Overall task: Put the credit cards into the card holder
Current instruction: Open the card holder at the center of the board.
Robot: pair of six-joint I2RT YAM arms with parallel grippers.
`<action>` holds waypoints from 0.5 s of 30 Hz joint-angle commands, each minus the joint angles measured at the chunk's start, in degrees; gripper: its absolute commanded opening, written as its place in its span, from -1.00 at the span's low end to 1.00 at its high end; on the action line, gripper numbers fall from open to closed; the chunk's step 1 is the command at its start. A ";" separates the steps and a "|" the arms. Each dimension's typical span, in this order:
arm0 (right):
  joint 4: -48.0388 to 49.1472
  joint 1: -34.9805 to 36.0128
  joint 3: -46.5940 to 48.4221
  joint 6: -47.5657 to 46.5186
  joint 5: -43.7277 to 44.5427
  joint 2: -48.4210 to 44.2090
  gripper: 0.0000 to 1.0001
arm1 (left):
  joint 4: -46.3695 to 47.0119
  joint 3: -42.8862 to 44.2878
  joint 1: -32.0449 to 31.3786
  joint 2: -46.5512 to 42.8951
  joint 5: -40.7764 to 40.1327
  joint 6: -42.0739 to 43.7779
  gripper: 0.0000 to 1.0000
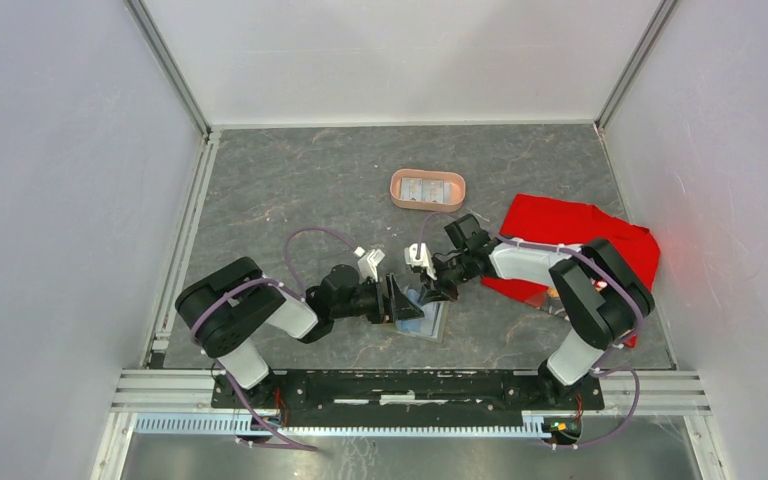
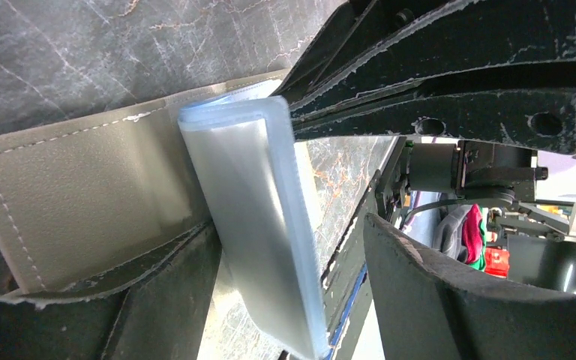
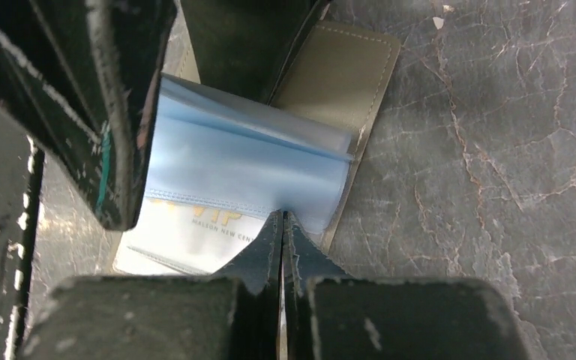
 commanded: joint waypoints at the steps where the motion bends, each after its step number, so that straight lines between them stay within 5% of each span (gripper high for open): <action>1: 1.40 1.52 1.15 8.56 -1.62 3.58 -1.00 | -13.25 -0.72 -1.18 4.28 -1.81 3.23 0.57; 6: 3.70 1.52 1.74 15.16 -4.07 5.40 -1.00 | -20.06 1.84 -2.18 4.55 -5.59 4.75 0.51; 15: 4.65 1.50 2.52 19.48 -9.44 6.40 -1.00 | -24.43 3.51 -2.44 6.16 -8.67 5.55 -0.17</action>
